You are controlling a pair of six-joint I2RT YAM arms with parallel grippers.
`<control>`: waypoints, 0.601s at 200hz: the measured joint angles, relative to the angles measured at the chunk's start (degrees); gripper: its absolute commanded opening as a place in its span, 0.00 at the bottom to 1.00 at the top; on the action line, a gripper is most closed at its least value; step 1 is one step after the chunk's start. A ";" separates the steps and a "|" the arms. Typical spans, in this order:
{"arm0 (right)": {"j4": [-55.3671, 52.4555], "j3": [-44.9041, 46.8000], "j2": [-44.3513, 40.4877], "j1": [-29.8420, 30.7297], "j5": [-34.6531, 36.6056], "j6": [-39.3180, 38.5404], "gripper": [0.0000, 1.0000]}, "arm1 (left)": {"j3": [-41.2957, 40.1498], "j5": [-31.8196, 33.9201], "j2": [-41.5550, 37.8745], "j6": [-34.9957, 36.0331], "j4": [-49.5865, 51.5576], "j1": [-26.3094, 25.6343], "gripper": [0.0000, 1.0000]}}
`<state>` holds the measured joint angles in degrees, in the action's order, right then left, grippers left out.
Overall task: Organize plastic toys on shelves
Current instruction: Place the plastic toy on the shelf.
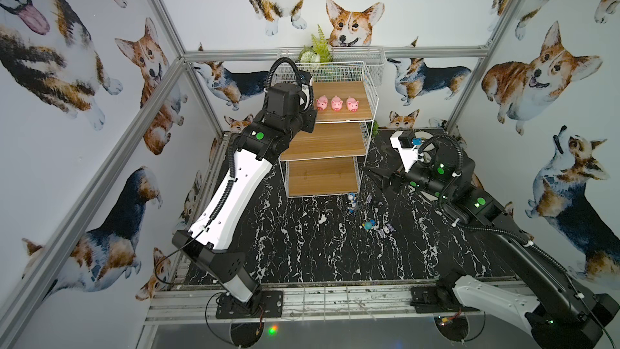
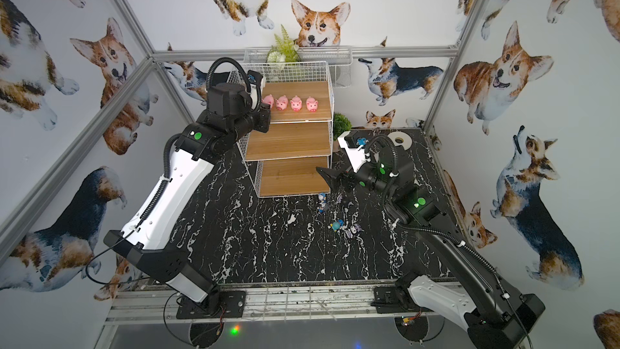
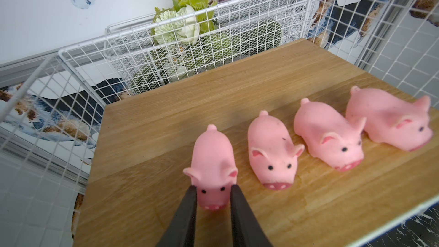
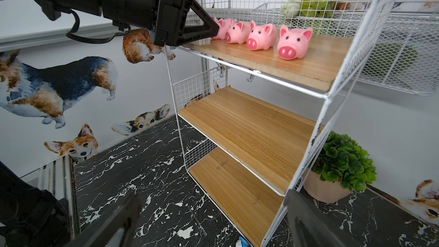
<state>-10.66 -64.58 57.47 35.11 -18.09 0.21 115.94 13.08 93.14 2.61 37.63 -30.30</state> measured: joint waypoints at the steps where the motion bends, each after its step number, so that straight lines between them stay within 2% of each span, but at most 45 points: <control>1: 0.00 0.00 0.00 0.00 0.00 0.00 1.00 | 0.00 -0.02 0.00 -0.02 0.02 0.00 0.31; 86: -0.22 0.37 -0.72 0.02 0.04 0.07 1.00 | -0.26 -0.37 -4.31 -0.26 0.61 -1.27 0.42; 103: -0.81 0.46 -1.38 0.02 0.92 0.20 1.00 | -2.47 -1.16 -7.48 -0.94 0.61 -1.92 0.47; 120: -2.21 1.14 -2.23 0.02 3.15 1.03 1.00 | -8.15 -3.85 -12.70 -1.33 -0.24 -3.67 0.53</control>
<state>-12.86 -63.44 55.24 35.14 -14.94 1.23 107.79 9.23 80.44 1.28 37.39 -33.98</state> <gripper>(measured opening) 0.996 0.496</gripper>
